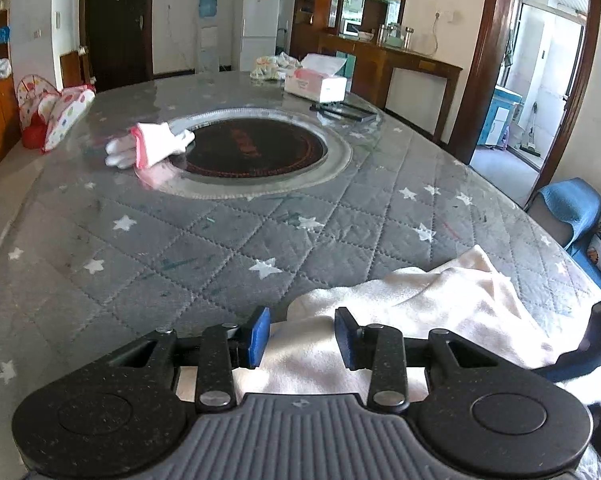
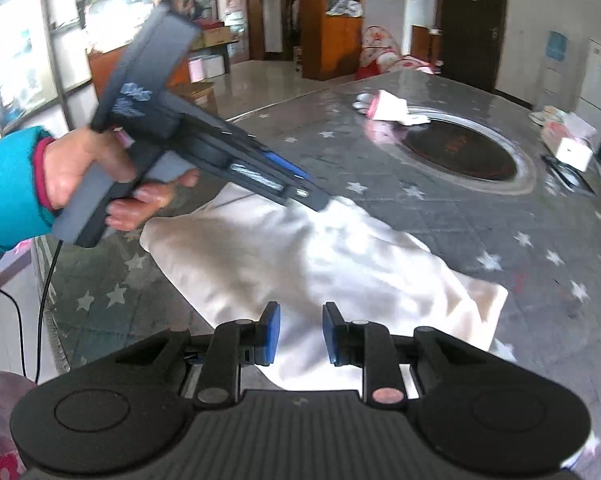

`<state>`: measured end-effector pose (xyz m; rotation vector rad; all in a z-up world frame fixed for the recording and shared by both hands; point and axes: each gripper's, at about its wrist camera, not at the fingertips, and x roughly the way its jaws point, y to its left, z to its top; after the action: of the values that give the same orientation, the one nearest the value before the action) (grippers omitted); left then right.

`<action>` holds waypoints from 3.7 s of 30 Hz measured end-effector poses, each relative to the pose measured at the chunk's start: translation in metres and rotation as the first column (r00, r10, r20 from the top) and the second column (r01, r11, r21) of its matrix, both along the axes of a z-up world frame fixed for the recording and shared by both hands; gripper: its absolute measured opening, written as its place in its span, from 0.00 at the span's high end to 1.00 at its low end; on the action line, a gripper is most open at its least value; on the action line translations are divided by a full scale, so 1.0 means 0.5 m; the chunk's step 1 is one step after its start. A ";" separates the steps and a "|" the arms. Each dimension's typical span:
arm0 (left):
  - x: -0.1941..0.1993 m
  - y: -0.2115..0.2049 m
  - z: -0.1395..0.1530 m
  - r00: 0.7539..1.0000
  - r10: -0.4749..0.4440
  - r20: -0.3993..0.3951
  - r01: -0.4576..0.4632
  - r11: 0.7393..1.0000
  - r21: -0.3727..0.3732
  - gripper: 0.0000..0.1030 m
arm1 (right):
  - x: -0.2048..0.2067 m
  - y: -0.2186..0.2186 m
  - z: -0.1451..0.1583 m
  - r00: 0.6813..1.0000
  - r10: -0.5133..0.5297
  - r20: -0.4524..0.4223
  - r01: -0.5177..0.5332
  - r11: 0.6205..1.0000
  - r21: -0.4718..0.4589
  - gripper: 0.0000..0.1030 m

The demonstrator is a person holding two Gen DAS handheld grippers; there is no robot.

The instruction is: Fold clothes

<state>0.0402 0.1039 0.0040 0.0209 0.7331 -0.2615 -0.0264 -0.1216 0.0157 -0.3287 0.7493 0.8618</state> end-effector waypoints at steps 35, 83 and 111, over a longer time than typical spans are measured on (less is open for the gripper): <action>-0.125 -0.165 -0.037 0.978 -0.206 0.031 0.207 0.978 -0.021 0.63 | 0.046 -0.091 0.010 0.982 -0.186 0.031 0.185 0.982 0.021 0.79; -0.203 0.200 0.002 0.935 0.332 -0.129 -0.354 0.903 -0.244 0.32 | -0.093 0.245 -0.024 0.923 0.352 0.154 -0.336 0.934 -0.117 0.64; -0.139 0.179 -0.051 0.902 0.230 -0.365 -0.412 0.709 -0.572 0.39 | -0.055 0.203 0.025 0.975 0.203 0.095 -0.212 0.972 0.104 0.96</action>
<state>-0.0294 0.1933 -0.0216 -0.8166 0.8710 -0.1626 -0.0539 -0.0202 0.0283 -0.3433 0.5919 1.0780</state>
